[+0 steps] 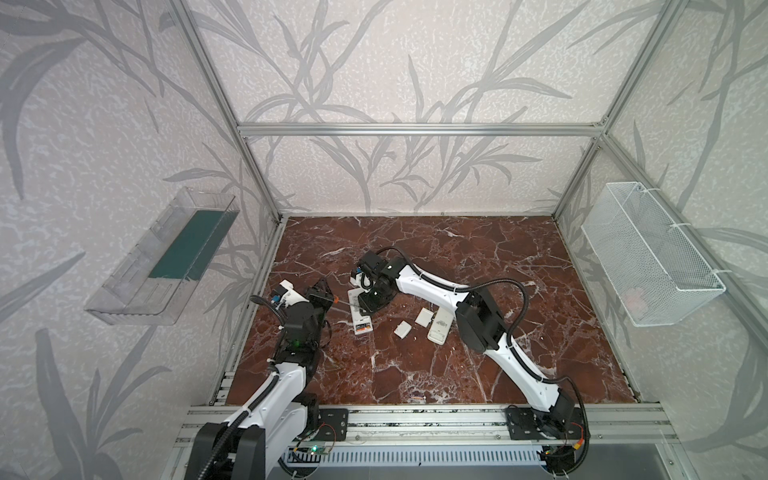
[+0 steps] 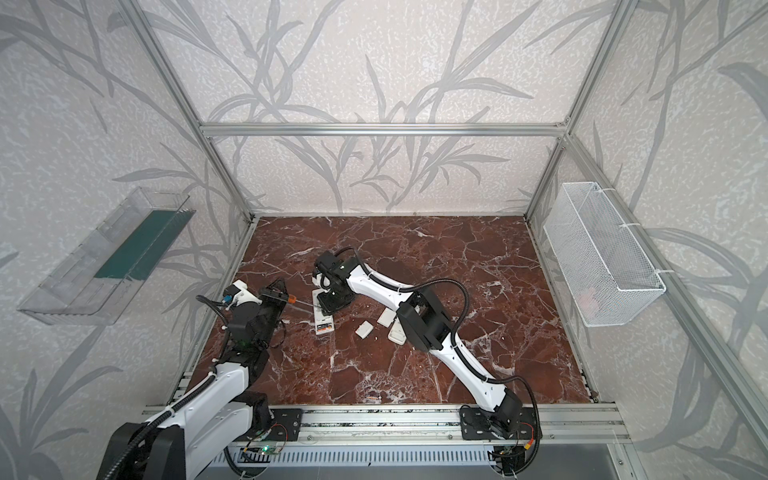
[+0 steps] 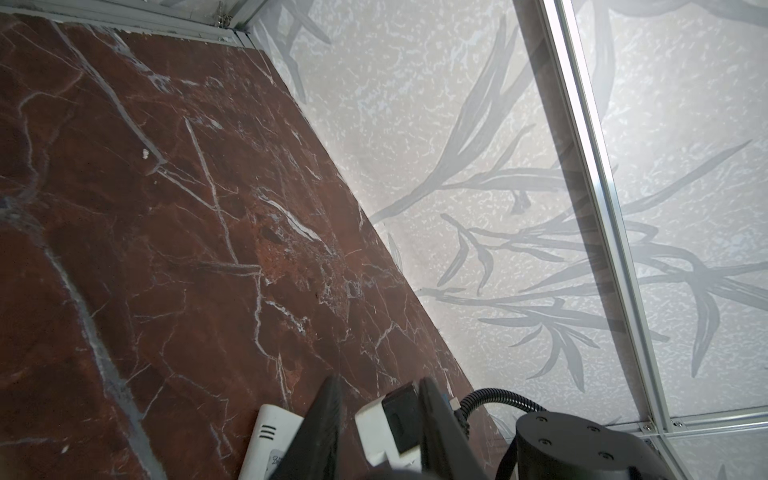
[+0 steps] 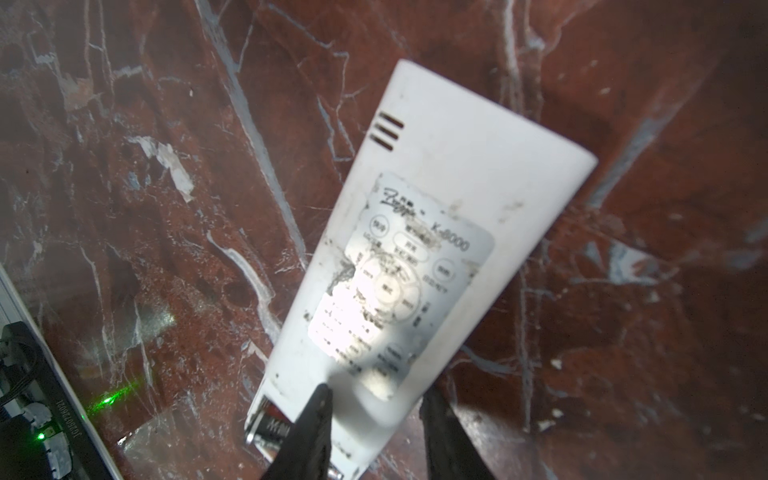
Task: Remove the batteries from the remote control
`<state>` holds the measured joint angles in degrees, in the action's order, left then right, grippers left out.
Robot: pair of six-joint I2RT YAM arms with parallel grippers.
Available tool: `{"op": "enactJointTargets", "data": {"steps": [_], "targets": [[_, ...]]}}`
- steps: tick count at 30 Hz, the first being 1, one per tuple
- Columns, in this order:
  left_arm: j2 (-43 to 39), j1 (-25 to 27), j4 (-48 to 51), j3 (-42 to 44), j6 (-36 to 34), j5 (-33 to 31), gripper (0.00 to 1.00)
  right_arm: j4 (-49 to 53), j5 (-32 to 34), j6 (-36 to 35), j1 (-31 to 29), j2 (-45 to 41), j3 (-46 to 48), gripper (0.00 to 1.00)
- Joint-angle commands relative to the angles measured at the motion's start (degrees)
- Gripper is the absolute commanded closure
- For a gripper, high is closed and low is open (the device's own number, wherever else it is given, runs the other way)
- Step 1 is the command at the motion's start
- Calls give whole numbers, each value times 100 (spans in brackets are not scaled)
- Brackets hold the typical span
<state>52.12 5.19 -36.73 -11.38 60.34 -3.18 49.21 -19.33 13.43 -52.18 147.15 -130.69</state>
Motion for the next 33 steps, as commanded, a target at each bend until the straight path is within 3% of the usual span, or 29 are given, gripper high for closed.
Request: {"op": "enactJointTargets", "data": {"steps": [1,6,9,18,26,33], "targets": [[-457,7,568,-236,-286,126,100,714,252,-174,-453,776,484,64],[-1140,8,2397,-709,-1374,-185,100,726,263,-178,-451,745,427,64],[-1028,-20,2699,-845,-1604,-206,100,707,281,-179,-451,663,418,64],[32,-158,1944,-992,-1736,181,100,783,324,-200,-452,648,316,64],[114,-194,2096,-1051,-1994,99,100,774,303,-187,-453,674,293,64],[421,-213,1515,-853,-1862,236,100,779,329,-203,-454,674,281,64]]}}
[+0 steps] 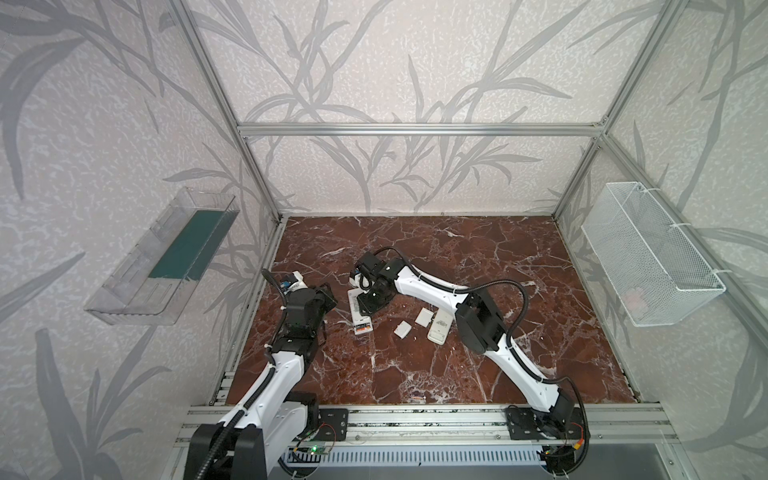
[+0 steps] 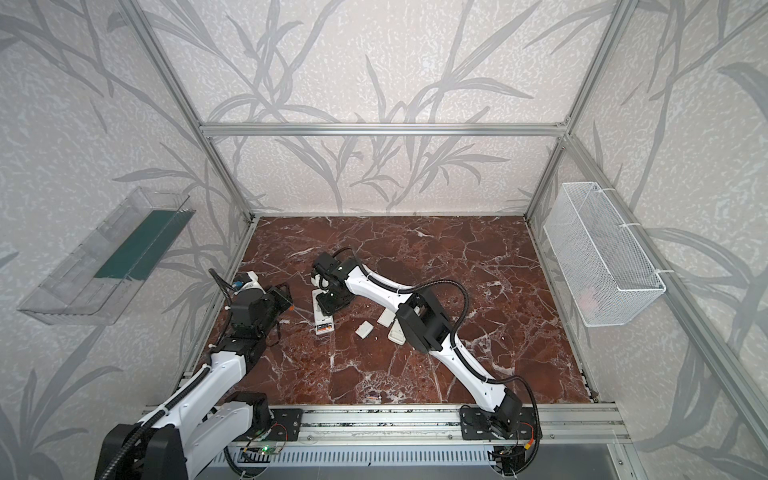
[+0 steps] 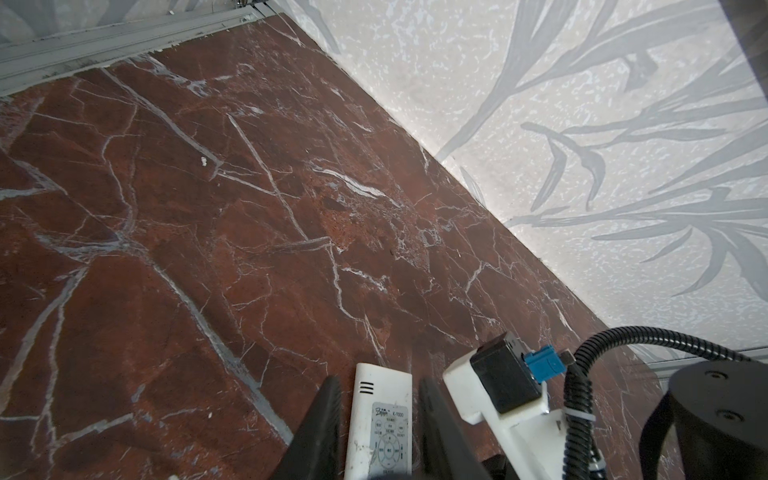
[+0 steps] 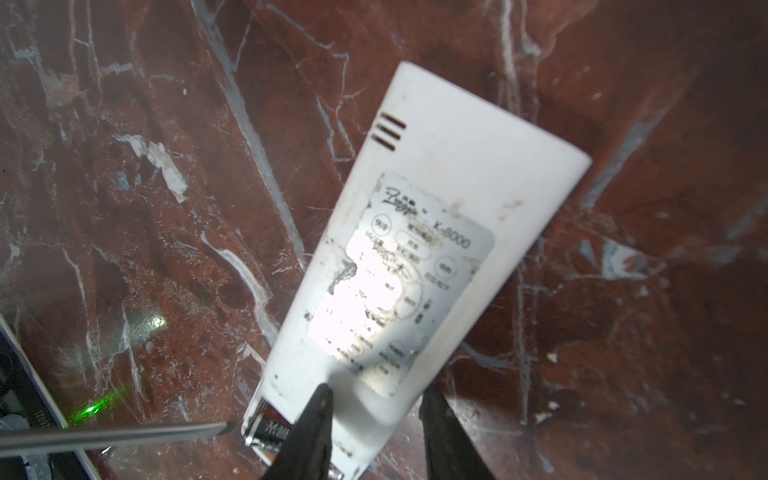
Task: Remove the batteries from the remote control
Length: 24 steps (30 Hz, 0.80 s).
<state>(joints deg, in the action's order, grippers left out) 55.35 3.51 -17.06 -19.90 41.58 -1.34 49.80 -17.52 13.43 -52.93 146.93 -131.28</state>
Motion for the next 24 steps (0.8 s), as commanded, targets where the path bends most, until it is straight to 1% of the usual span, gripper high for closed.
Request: {"op": "enactJointTargets", "data": {"steps": [1,6,10,13,17,19,22,24], "targets": [[152,-43,-526,3,25,91,100,724,151,-209,-381,696,340,64],[409,-43,-702,2,61,209,100,730,137,-209,-378,723,306,65],[458,-43,-797,50,-141,319,100,742,128,-205,-379,740,279,65],[468,-43,-790,70,-85,428,100,751,133,-216,-378,749,279,65],[442,-42,-802,79,106,733,100,743,123,-214,-380,749,262,65],[329,-30,-436,-15,94,866,100,749,116,-211,-384,763,237,65],[15,-9,478,-189,-160,913,100,739,117,-217,-377,775,217,65],[-180,-8,655,-144,-135,955,100,724,113,-217,-379,780,217,65]]}}
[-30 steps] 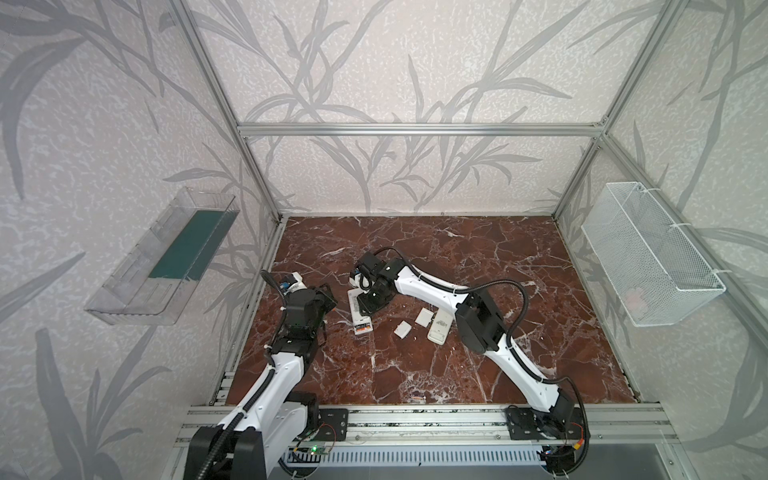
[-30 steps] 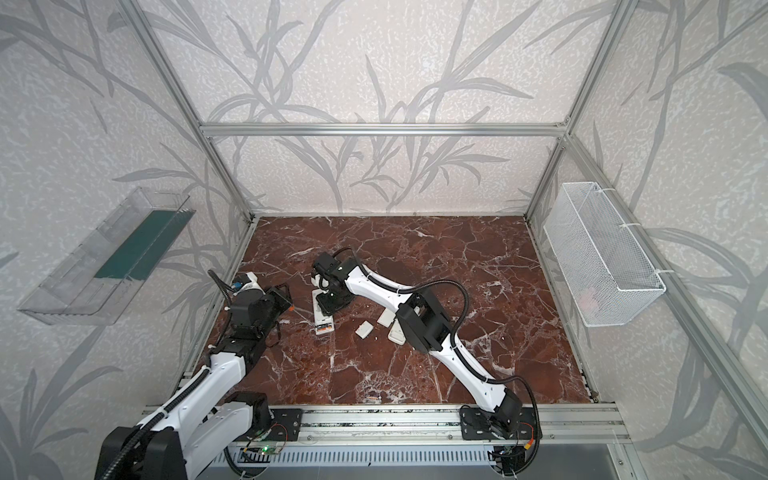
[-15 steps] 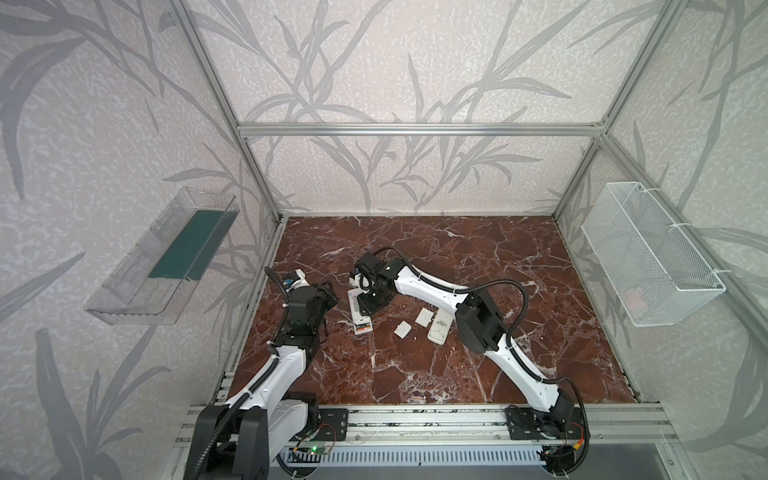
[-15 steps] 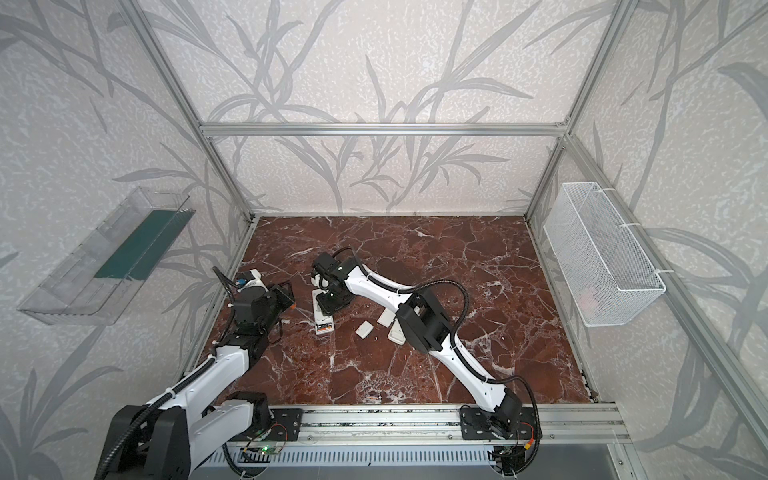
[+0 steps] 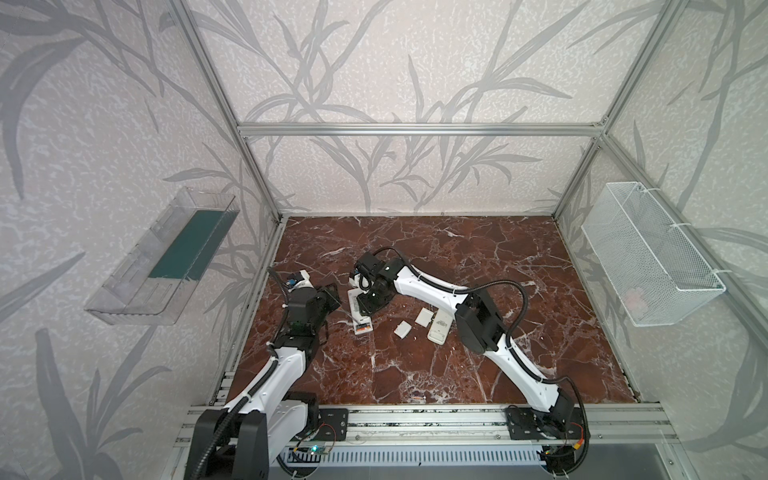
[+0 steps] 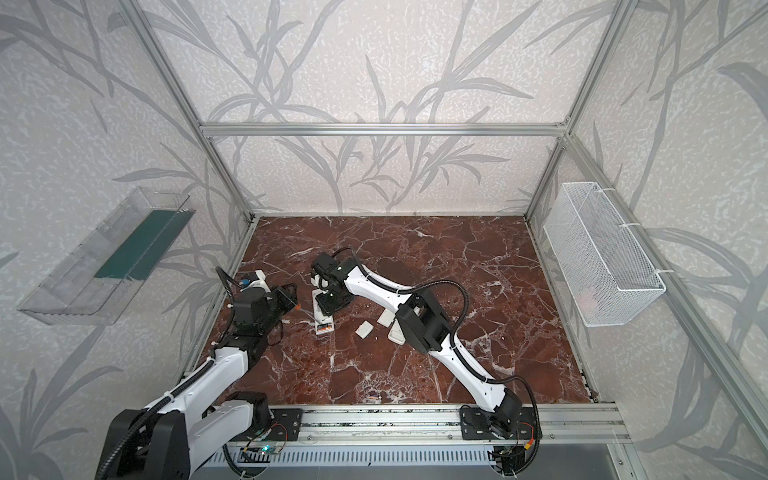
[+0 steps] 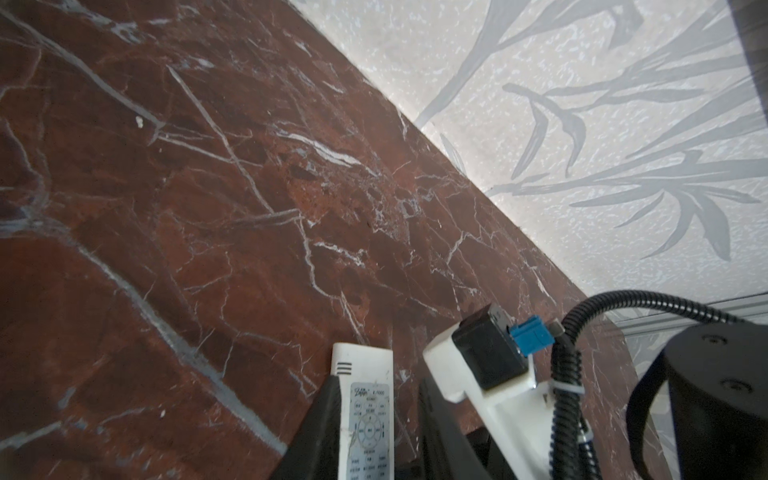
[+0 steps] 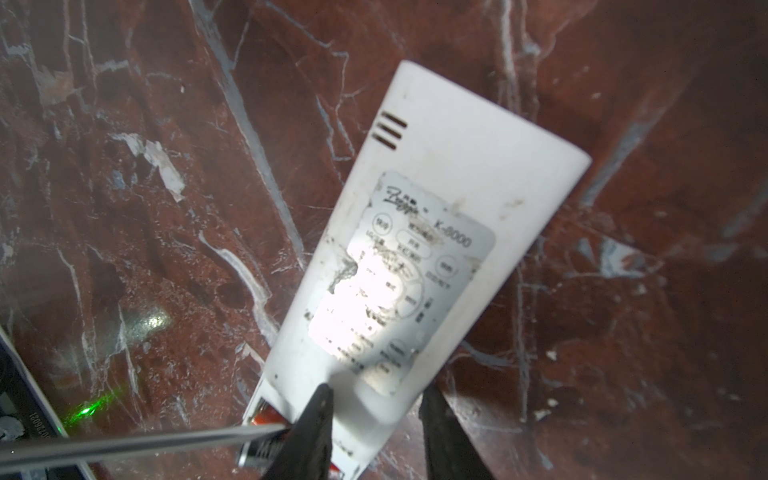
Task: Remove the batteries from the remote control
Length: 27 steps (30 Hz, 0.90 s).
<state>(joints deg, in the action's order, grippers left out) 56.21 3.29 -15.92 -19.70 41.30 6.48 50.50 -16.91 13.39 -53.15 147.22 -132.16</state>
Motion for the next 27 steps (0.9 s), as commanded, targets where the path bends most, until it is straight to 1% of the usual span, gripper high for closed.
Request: {"op": "enactJointTargets", "data": {"steps": [1,3,5,8,11,13,15,17,21,27], "targets": [[-358,14,571,-128,-30,254,100,659,59,-213,-363,756,307,64],[-550,28,660,-102,82,364,100,647,61,-222,-359,758,296,64],[-771,40,706,-69,158,324,100,654,68,-218,-362,751,296,65],[-975,40,461,35,142,240,100,658,76,-224,-361,740,305,65],[-1049,40,608,-11,-146,-34,100,656,83,-218,-361,722,314,65],[-1071,35,485,27,-360,-291,100,655,106,-231,-357,704,330,65],[-960,23,445,-32,-490,-426,100,641,121,-229,-358,686,357,65],[-706,15,365,-123,-548,-395,100,648,126,-223,-356,685,367,65],[-169,14,-126,-109,-379,-187,100,637,118,-212,-355,698,358,65],[207,14,-701,-4,-299,-273,100,653,124,-222,-355,685,366,64]]}}
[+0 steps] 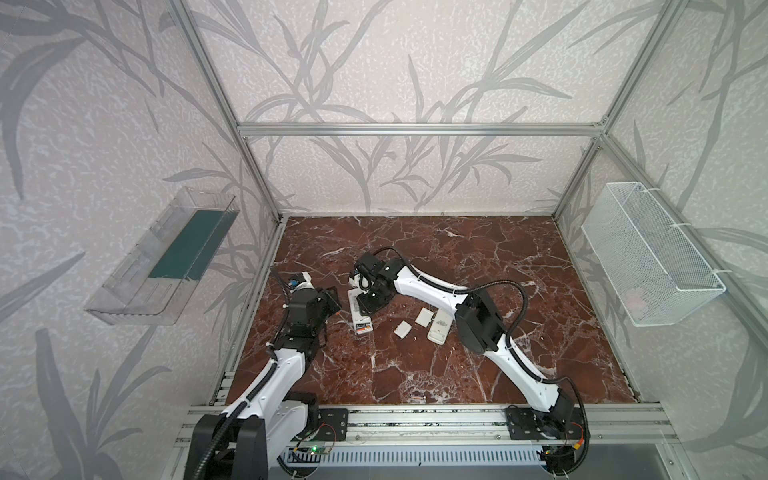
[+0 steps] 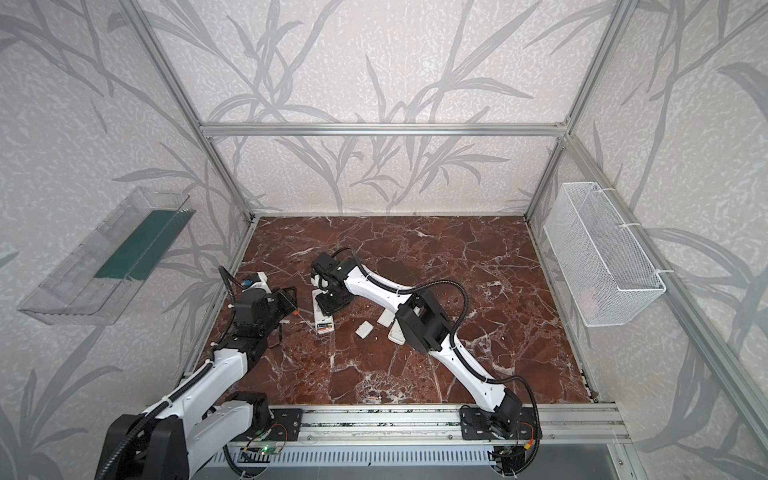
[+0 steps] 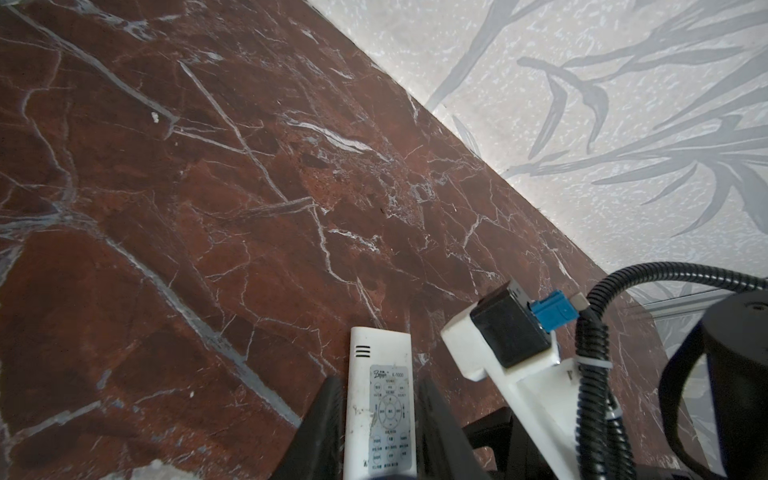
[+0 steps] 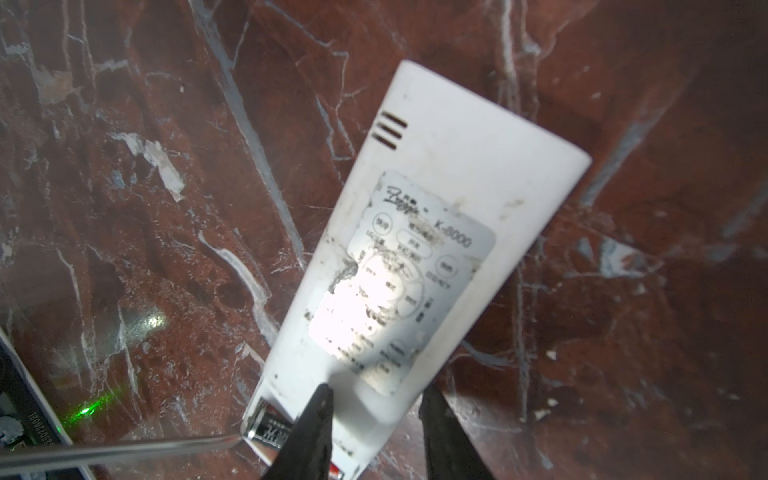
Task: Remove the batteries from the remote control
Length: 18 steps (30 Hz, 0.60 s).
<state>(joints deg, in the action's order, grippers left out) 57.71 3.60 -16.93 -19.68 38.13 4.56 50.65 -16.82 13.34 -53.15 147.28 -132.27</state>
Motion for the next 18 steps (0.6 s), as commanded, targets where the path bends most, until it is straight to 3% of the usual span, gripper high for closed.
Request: {"op": "enactJointTargets", "data": {"steps": [1,18], "targets": [[94,-17,-658,-6,44,-86,100,634,121,-223,-359,679,377,64],[269,42,-931,85,43,-111,100,594,45,-184,-325,679,368,65]]}}
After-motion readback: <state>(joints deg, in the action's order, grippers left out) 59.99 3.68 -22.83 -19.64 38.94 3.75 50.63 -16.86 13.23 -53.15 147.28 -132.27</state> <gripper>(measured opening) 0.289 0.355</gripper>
